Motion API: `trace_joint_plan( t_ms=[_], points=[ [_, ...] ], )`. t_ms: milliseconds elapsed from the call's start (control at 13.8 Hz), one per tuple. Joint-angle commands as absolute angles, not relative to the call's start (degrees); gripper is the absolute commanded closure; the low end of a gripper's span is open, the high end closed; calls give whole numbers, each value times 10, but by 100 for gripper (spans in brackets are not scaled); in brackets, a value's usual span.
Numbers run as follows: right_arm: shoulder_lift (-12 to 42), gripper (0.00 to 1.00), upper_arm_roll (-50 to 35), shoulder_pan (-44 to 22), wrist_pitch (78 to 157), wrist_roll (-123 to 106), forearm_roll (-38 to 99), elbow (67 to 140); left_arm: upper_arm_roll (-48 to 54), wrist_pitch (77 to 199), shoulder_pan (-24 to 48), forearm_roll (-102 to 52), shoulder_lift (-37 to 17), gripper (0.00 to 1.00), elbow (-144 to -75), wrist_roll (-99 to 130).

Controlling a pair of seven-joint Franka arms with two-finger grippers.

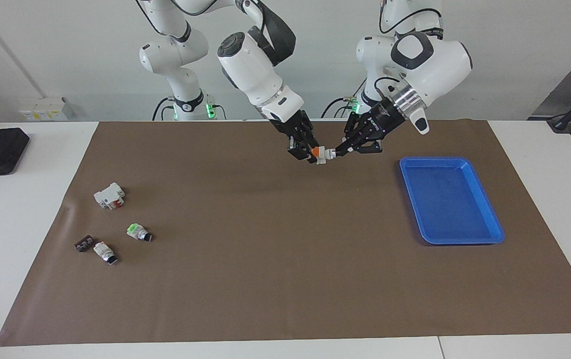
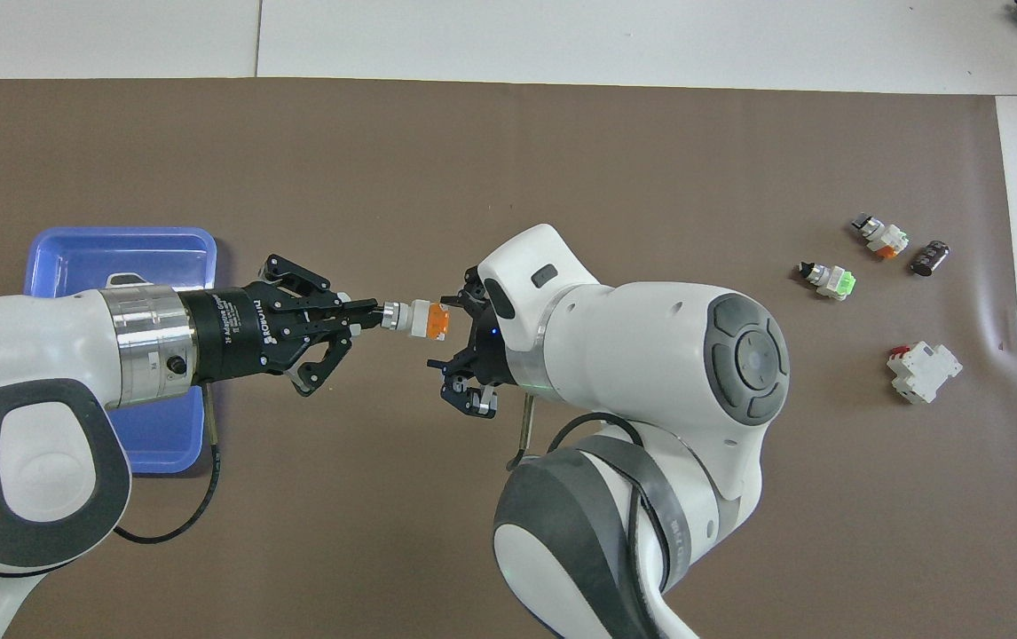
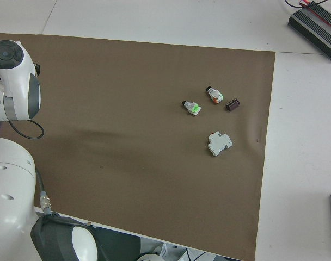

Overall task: Turn and place switch with both arms
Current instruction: 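Open the right gripper and draw it back from the switch, then lower the switch into the blue tray with the left gripper while the right gripper returns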

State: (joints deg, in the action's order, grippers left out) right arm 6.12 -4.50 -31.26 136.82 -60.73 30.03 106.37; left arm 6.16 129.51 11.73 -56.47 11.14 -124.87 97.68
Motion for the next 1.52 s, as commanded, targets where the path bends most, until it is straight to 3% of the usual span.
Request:
trace_joint_plan(
  t_ms=[0,433,795,1445],
  points=[
    [42,0,-49,-309,1345,-589,289,1076,62,1316,108,-551,105,100,-1243,991],
    [40,0,-47,-201,1279,-589,288,1076,62,1316,106,-460,105,100,-1242,1005],
    [30,0,-43,-86,1239,-583,188,1065,59,1298,59,-206,105,100,-1238,976],
    [7,0,-40,26,1215,-387,40,1048,57,1290,-114,-96,102,100,-1238,388]
  ],
)
